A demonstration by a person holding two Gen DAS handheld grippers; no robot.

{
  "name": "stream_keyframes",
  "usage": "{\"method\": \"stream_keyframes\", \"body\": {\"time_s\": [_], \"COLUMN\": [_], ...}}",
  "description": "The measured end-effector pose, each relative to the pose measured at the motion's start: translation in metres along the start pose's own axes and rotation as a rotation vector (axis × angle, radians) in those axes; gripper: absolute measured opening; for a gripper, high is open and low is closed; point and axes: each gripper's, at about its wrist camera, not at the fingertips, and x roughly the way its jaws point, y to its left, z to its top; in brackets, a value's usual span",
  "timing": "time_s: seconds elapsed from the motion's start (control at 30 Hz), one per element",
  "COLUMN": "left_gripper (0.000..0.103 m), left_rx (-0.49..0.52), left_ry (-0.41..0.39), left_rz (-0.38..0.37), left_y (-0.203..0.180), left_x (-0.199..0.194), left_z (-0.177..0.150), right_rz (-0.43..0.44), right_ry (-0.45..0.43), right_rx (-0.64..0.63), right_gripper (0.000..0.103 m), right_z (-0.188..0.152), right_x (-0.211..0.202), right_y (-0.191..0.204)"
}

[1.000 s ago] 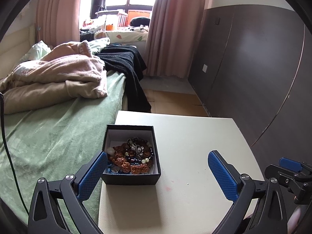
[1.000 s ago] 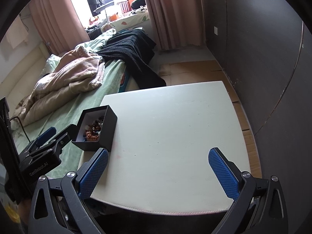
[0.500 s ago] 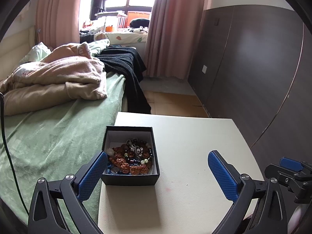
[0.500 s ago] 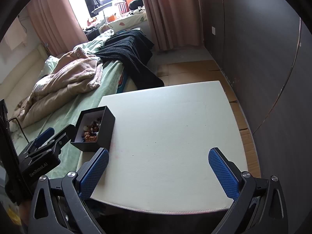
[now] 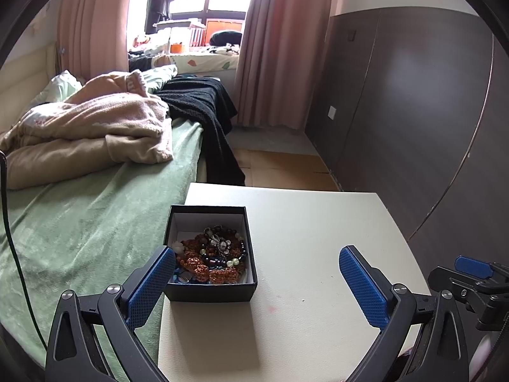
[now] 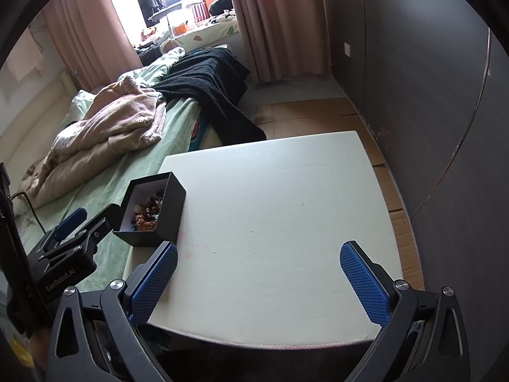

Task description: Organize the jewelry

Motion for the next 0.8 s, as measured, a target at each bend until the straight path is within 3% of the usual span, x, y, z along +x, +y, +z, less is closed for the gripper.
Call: {"method": "stream_keyframes", "body": {"time_s": [0.8], "left_gripper": [0.103], "left_rx": [0.02], "left_ry": [-0.002], "left_rz": [0.008], "left_y": [-0.0035], "left_x": [-0.0003], "left_z": [-0.0033], "right_rz": [-0.026], "right_ry": [0.01], "right_rx": [-0.001], "right_gripper": [0.103], "right_z": [-0.0012], "right_x": [0.0014], "right_y": [-0.0018]}}
